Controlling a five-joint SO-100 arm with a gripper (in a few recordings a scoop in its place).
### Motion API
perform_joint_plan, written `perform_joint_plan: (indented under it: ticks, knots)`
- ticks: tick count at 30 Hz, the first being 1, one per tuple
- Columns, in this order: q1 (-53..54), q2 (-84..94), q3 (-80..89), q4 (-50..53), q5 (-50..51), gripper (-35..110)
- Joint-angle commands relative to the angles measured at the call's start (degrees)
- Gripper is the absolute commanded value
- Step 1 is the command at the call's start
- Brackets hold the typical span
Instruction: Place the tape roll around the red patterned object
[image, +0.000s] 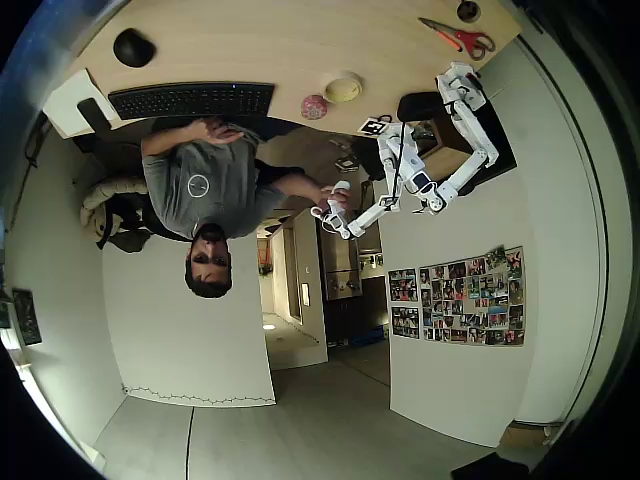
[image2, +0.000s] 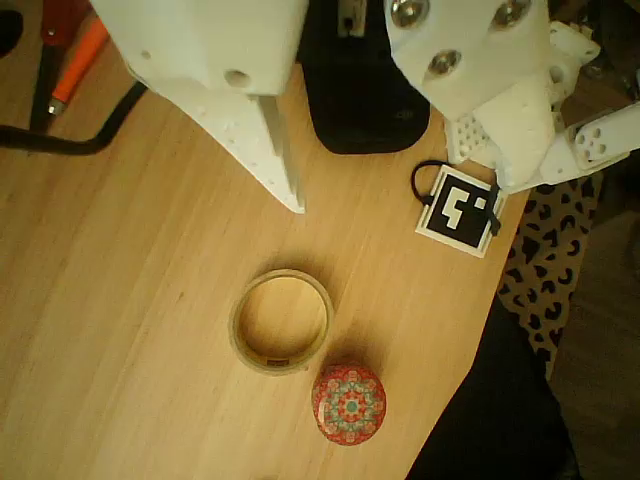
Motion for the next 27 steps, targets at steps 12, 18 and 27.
perform_joint_plan:
  ticks: [12,18,27]
  knots:
    - [3.34,-28.65,-14.59,-11.34,-5.54,47]
    - [2.72,-30.15,-14.24,-12.39,-3.69,47]
    - [2.64,-37.00,-8.17,-21.71,-0.35,45]
